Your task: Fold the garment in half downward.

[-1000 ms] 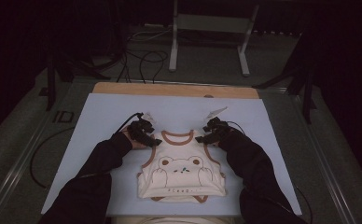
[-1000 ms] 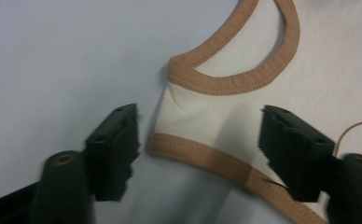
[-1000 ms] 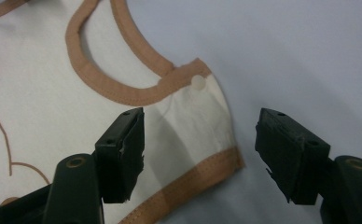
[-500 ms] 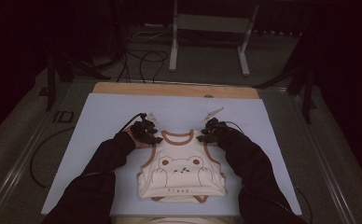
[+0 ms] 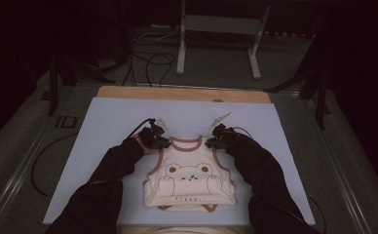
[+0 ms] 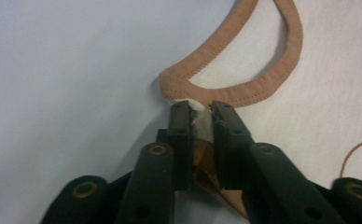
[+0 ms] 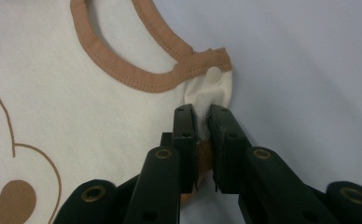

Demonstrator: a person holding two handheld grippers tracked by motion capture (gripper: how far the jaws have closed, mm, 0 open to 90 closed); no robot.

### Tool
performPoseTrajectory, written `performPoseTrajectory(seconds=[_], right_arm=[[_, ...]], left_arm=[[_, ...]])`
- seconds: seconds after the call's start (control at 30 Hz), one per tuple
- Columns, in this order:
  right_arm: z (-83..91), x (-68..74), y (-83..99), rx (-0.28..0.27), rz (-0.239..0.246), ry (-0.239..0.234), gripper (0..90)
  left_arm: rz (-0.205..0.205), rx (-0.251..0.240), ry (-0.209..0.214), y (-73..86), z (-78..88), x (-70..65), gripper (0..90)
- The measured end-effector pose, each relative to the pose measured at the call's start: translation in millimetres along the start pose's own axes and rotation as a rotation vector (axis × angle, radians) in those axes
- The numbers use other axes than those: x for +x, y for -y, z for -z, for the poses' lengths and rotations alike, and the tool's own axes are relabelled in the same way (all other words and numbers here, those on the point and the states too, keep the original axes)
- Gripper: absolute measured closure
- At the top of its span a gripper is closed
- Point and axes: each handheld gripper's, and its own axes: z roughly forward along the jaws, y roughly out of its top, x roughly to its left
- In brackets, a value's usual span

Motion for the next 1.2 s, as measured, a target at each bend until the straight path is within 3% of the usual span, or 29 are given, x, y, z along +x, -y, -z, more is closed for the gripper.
performPoseTrajectory(seconds=[0.3,0.6,1.2], right_arm=[[1.5,-0.1,-2.0,0.018,-0.008,0.010,82.8],[20.1,-2.5,-8.0,-0.037,-0.025,0.020,82.8],[58.3,-1.2,-25.3,-0.124,0.027,0.075,82.8]], left_arm=[[-0.009,-0.004,-0.005,-1.8,4.2,-0.9,86.8],[0.001,-0.057,-0.012,-8.9,19.8,-0.1,87.0],[-0.034,-0.156,-0.035,-29.1,58.5,-6.0,87.0]])
